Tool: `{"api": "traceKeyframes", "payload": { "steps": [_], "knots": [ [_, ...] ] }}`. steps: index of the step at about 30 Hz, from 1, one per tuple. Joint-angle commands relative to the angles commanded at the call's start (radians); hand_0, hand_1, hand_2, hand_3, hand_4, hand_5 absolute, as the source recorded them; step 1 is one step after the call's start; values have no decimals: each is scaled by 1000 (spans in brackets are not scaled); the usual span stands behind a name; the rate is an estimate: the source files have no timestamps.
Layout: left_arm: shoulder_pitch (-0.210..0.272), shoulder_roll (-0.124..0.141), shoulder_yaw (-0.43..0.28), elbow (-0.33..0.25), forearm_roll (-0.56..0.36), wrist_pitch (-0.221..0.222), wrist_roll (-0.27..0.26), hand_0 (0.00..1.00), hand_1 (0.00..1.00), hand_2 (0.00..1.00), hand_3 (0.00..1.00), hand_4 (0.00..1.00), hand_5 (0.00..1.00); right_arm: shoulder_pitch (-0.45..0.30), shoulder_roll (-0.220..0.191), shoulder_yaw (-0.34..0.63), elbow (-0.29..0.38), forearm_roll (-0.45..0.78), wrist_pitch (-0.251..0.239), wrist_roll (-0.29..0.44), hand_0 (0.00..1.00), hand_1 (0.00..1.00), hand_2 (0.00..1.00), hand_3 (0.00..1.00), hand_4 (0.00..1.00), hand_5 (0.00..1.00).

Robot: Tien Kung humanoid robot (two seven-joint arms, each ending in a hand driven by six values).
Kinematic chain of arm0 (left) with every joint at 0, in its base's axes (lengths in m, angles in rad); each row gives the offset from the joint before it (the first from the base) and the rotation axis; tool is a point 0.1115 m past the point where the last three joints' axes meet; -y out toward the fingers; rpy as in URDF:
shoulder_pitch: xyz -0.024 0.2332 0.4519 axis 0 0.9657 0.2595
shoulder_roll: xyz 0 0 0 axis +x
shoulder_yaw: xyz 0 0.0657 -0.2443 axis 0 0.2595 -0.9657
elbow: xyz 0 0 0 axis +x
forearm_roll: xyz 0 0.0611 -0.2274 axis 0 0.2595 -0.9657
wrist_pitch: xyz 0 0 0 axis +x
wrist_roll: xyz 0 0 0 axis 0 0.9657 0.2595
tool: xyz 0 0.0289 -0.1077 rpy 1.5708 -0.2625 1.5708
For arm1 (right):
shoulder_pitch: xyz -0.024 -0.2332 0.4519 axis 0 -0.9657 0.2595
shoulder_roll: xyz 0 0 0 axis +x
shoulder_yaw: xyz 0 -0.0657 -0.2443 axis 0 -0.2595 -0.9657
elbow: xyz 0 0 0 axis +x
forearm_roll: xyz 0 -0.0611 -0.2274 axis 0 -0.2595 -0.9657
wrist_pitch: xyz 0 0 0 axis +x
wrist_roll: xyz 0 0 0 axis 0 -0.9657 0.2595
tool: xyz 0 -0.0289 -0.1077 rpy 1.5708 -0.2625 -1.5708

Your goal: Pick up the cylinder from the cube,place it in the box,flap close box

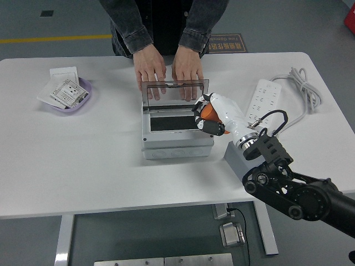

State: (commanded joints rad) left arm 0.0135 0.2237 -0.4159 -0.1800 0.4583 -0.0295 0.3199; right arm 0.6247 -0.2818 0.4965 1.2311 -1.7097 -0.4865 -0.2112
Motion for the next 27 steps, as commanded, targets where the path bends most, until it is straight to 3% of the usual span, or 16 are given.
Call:
{"api": "traceKeyframes", "payload": {
  "steps": [5,12,19,27],
  "knots": [
    [-2,4,-2,0,2,0,1,686,727,677,728,686,135,116,34,-102,-63,-47,33,-35,2,47,182,160,2,2],
    [-7,6,2,0,-2,0,1,686,728,676,728,684,135,249,78,-199,-106,-15,44,-36,2,45,179,157,2,2],
    [-12,6,19,0,-16,-1,0,686,728,676,728,680,130,301,129,-279,-152,33,43,-21,2,37,178,157,2,2],
    [-13,5,8,0,-2,-1,3,687,730,673,725,666,119,306,141,-326,-182,79,33,4,2,40,183,160,2,2]
  ]
}}
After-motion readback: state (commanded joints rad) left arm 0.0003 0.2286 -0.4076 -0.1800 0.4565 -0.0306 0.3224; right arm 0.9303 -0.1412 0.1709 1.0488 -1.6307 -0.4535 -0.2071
